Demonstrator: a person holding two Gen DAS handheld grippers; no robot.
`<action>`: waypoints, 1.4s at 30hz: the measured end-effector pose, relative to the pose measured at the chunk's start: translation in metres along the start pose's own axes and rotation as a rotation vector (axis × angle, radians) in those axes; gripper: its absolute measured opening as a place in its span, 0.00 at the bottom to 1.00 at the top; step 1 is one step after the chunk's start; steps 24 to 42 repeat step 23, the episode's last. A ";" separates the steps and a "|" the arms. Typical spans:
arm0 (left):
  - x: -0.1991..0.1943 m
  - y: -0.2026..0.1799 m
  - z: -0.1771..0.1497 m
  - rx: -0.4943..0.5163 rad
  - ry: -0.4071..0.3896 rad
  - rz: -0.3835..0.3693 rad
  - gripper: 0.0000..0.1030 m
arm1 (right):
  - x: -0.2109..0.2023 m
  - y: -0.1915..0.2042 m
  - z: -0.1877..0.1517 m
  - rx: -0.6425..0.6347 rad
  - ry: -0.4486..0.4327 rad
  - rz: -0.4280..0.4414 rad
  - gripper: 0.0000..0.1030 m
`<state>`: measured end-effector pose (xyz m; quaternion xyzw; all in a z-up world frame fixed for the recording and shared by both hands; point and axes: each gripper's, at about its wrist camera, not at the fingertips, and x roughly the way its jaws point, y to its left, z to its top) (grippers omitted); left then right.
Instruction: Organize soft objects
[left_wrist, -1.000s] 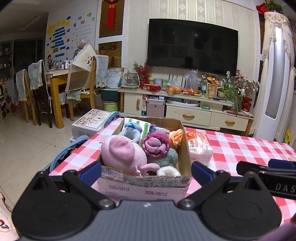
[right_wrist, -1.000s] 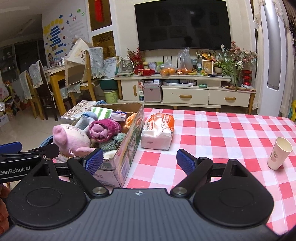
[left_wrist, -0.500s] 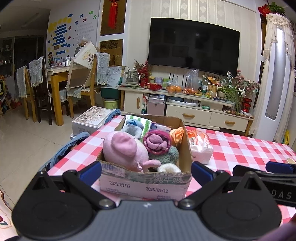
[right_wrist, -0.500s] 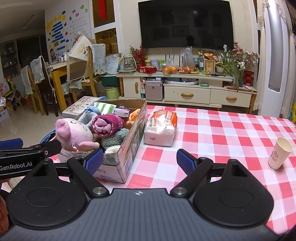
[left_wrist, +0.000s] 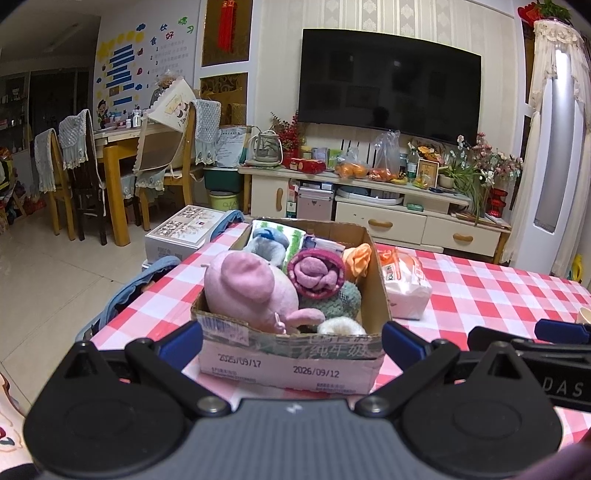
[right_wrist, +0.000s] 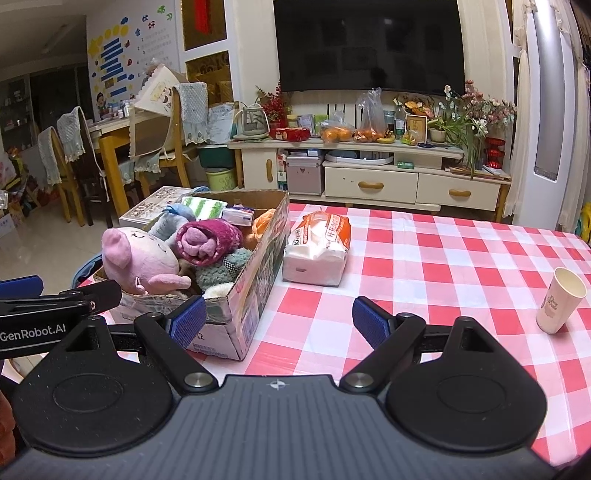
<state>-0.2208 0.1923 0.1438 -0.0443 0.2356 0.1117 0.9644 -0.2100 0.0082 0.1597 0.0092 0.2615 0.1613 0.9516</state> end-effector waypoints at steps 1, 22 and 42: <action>0.001 -0.001 0.000 0.002 0.001 0.001 0.99 | 0.000 0.000 -0.001 0.001 0.000 0.000 1.00; 0.017 -0.027 -0.006 0.043 0.012 -0.042 0.99 | 0.010 -0.013 -0.011 0.051 0.019 -0.039 1.00; 0.019 -0.032 -0.006 0.055 0.016 -0.042 0.99 | 0.010 -0.018 -0.012 0.062 0.009 -0.041 1.00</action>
